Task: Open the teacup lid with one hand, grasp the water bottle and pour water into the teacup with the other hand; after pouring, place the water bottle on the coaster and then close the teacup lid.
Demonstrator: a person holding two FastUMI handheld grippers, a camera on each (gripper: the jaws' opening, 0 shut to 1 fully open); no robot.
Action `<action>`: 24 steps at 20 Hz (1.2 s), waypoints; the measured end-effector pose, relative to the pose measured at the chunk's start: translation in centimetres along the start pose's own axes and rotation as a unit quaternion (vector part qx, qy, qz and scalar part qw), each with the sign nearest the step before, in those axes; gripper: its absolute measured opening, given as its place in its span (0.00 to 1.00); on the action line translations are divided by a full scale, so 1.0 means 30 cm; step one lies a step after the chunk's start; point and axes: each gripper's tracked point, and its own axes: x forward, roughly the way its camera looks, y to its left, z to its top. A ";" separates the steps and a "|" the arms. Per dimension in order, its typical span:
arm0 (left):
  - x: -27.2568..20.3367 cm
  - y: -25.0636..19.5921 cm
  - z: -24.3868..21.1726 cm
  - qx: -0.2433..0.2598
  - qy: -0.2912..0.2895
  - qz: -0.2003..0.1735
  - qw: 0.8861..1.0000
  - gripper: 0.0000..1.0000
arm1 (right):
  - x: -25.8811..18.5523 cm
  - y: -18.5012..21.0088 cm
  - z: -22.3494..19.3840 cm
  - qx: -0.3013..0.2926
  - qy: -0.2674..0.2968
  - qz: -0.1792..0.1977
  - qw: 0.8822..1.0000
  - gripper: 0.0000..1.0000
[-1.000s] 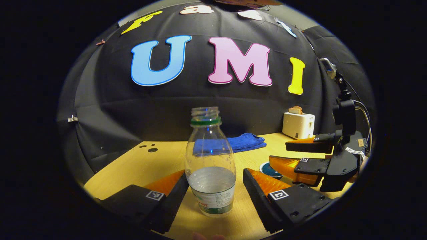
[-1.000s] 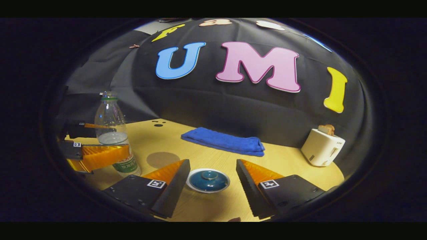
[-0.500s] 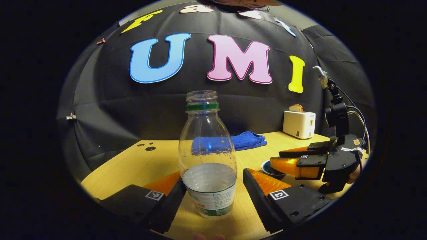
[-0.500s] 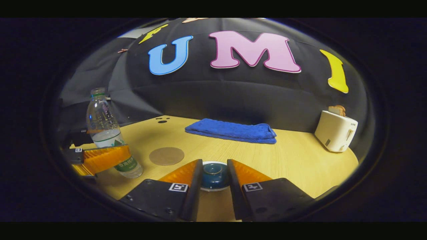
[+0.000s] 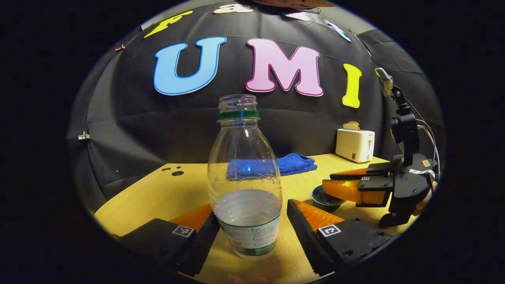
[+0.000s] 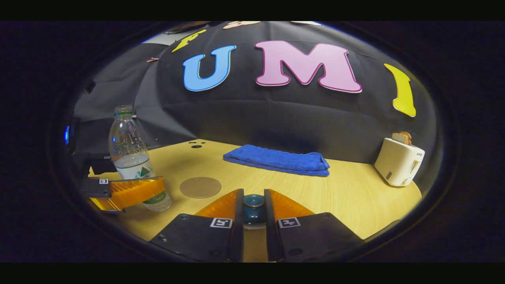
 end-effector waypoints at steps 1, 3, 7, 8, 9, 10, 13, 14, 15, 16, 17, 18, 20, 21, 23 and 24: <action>0.003 0.001 -0.002 0.002 0.000 0.001 1.000 0.98 | -0.002 -0.005 0.007 0.002 -0.003 -0.002 1.000 0.27; 0.003 0.004 -0.007 0.005 0.002 0.004 1.000 0.98 | -0.016 -0.025 0.029 0.005 -0.010 -0.010 1.000 0.22; -0.002 0.009 -0.034 0.006 0.008 0.010 1.000 0.98 | -0.072 -0.100 0.084 0.000 -0.024 -0.037 0.999 0.27; -0.001 0.010 -0.036 0.006 0.009 0.011 1.000 0.97 | -0.086 -0.125 0.092 -0.001 -0.025 -0.045 0.999 0.27; 0.000 0.012 -0.039 0.007 0.012 0.012 1.000 0.96 | -0.102 -0.149 0.098 -0.002 -0.026 -0.052 0.998 0.27; -0.003 0.017 -0.049 0.008 0.015 0.015 1.000 0.96 | -0.116 -0.176 0.101 -0.003 -0.026 -0.060 0.998 0.27; -0.009 0.015 -0.048 0.006 0.018 0.016 1.000 0.79 | -0.153 -0.241 0.098 0.001 -0.026 -0.080 0.997 0.27; -0.006 0.014 -0.046 0.013 0.018 0.015 1.000 0.79 | -0.161 -0.258 0.096 0.004 -0.026 -0.085 0.996 0.27; -0.002 0.013 -0.042 0.025 0.023 0.014 0.999 0.77 | -0.167 -0.270 0.093 0.006 -0.026 -0.090 0.996 0.27; -0.004 0.011 -0.044 0.051 0.029 0.013 0.998 0.77 | -0.179 -0.282 0.092 0.007 -0.026 -0.095 0.995 0.27; 0.003 0.037 -0.039 0.082 0.036 0.023 0.996 0.76 | -0.187 -0.293 0.094 0.008 -0.027 -0.098 0.995 0.27; 0.011 0.064 -0.027 0.120 0.046 0.039 0.991 0.76 | -0.192 -0.301 0.095 0.008 -0.028 -0.100 0.995 0.27; 0.034 0.084 -0.007 0.193 0.059 0.056 0.978 0.76 | -0.203 -0.311 0.089 0.008 -0.029 -0.102 0.994 0.27; 0.050 0.092 0.003 0.233 0.064 0.061 0.969 0.75 | -0.210 -0.317 0.084 0.006 -0.028 -0.103 0.994 0.27; 0.092 0.099 0.017 0.306 0.074 0.066 0.947 0.76 | -0.224 -0.331 0.080 0.004 -0.030 -0.106 0.994 0.27; 0.113 0.098 0.020 0.340 0.081 0.066 0.935 0.76 | -0.230 -0.339 0.078 0.005 -0.031 -0.108 0.994 0.27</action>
